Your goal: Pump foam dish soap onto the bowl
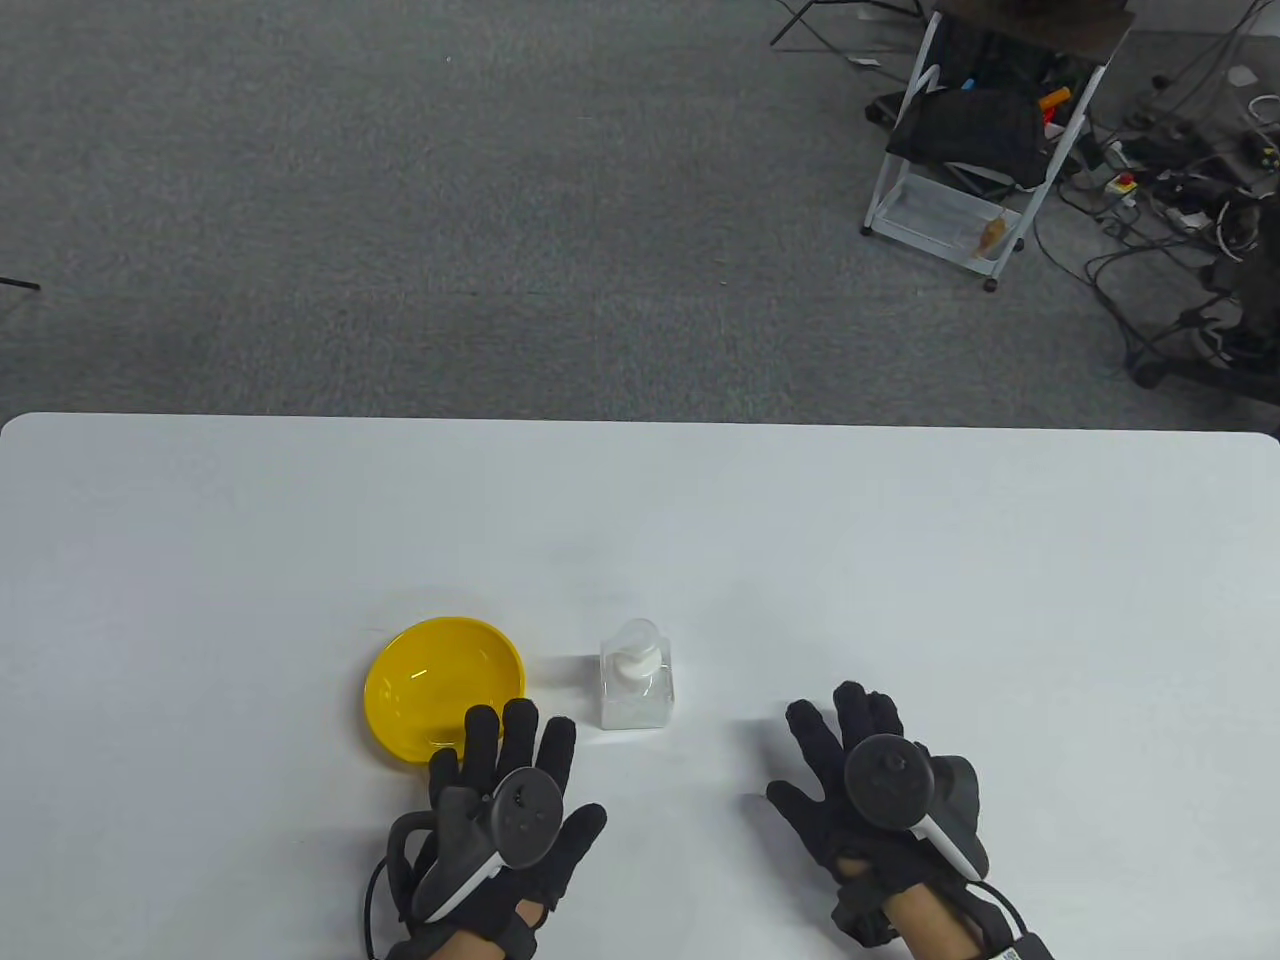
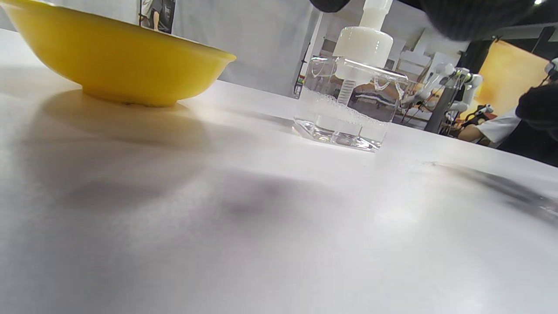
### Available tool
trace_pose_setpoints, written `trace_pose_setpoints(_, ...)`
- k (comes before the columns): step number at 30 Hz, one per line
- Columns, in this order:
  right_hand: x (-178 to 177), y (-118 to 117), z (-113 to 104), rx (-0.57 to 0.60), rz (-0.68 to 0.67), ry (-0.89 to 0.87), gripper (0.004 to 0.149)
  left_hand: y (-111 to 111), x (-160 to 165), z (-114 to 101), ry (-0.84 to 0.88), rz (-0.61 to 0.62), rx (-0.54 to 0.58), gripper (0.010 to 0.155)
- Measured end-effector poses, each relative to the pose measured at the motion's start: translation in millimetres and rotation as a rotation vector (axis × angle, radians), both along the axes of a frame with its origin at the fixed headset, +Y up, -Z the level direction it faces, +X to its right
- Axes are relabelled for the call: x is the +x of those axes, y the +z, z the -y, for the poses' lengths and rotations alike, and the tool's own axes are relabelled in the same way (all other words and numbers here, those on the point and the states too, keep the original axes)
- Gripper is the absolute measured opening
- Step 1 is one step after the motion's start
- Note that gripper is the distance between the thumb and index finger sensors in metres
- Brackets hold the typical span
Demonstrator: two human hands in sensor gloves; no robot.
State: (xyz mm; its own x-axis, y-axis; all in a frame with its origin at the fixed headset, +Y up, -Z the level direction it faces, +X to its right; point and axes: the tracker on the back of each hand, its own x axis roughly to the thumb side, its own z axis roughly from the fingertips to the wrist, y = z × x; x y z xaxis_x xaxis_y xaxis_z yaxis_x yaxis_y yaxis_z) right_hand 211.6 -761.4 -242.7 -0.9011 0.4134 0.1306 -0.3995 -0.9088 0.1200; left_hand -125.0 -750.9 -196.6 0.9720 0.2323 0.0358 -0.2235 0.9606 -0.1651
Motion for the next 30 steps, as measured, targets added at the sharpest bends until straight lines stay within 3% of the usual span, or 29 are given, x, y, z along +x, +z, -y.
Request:
trace_pose_setpoints(5, -5.0, 2.4, -2.2, 0.013, -0.021, -0.024, 0.077, -5.1, -18.6, -17.5, 0.026, -0.092, 0.035, 0.084)
trace_pose_setpoints(10, -7.7, 3.3, 4.7, 0.012, -0.036, -0.007, 0.076, -31.9, -58.3, -36.0, -0.222, -0.364, 0.089, 0.089)
trace_pose_setpoints(12, -8.2, 3.5, 6.5, 0.007, -0.044, 0.006, 0.076, -47.2, -78.6, -29.9, -0.169, -0.475, 0.016, 0.089)
trace_pose_setpoints(15, -7.6, 3.8, 6.0, 0.018, -0.039, 0.003, 0.076, -61.3, -96.6, -17.1, -0.125, -0.561, 0.017, 0.093)
trace_pose_setpoints(17, -7.1, 3.7, 5.4, 0.025, -0.035, 0.000, 0.076, -69.2, -107.3, -6.4, -0.120, -0.605, -0.080, 0.094)
trace_pose_setpoints(21, -6.7, 3.1, 6.5, 0.028, -0.029, 0.004, 0.075, -75.6, -126.8, 7.5, -0.054, -0.724, -0.107, 0.091)
trace_pose_setpoints(24, -7.2, 3.0, 8.0, 0.025, -0.030, 0.005, 0.075, -77.0, -138.0, 21.8, 0.099, -0.750, -0.235, 0.088)
trace_pose_setpoints(27, -10.2, 4.6, 7.4, 0.053, -0.030, 0.065, 0.075, -76.9, -144.3, 24.7, 0.119, -0.798, -0.208, 0.081)
trace_pose_setpoints(30, -11.3, 4.9, 8.4, 0.065, -0.031, 0.107, 0.076, -77.3, -150.1, 31.0, 0.208, -0.807, -0.274, 0.071)
